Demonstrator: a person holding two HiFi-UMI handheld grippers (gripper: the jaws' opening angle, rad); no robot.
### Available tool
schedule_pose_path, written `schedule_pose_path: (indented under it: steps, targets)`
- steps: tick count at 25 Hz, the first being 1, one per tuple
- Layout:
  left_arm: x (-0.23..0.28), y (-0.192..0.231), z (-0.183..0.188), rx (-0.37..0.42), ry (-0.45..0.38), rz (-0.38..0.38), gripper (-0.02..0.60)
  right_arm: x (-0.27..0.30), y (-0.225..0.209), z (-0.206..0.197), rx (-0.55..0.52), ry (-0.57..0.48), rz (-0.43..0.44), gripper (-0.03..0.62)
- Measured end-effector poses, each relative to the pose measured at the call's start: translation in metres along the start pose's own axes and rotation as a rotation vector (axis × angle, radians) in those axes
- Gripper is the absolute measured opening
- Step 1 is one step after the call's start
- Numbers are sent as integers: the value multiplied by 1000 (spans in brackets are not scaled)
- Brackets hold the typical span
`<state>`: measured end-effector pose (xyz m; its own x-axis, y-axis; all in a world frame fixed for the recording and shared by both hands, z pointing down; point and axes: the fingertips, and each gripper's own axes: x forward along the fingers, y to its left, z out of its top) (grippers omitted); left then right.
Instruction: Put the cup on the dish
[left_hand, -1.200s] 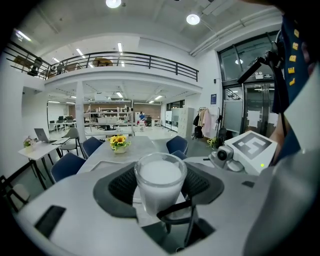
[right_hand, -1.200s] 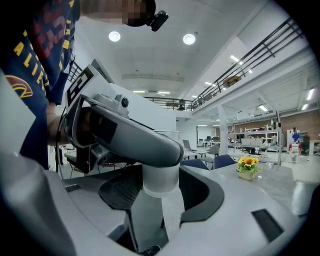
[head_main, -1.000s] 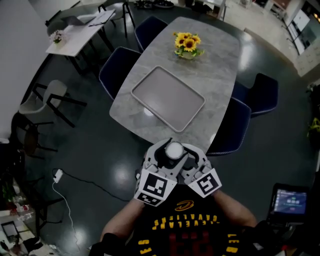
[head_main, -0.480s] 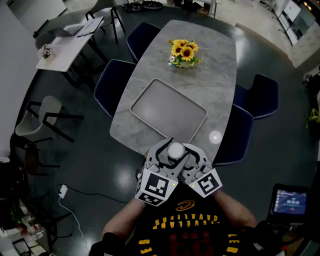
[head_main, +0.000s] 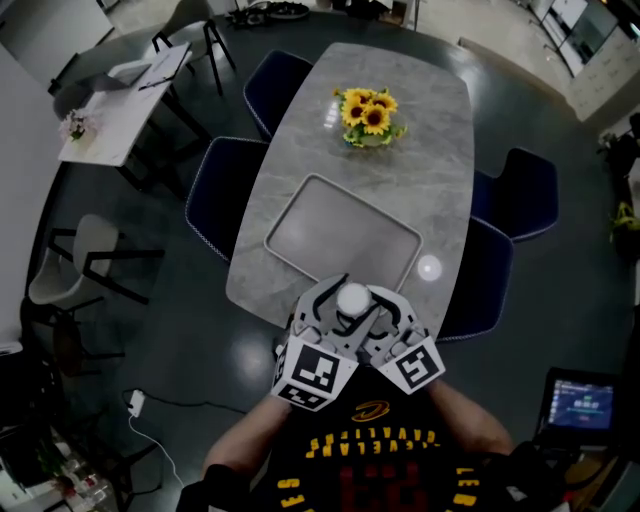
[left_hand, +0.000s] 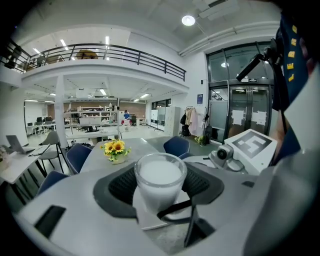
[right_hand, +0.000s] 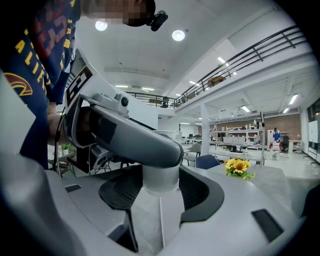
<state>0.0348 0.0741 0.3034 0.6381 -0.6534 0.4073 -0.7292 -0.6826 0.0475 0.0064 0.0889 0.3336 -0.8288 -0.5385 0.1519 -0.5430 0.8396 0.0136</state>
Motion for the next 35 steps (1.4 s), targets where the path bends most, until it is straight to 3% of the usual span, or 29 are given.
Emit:
schedule_pose_path:
  steps: [16,27,35]
  targets:
    - [23,53,-11,18,-4,-130,270,55,-29,-11,10,58,-116,233]
    - [34,51,-13,50,-21,-132,270,53,-38,-19,-23,97,-133,233]
    - [59,62,-22,65,6,-96,270,62,-58,-37,-20,113,-94,233]
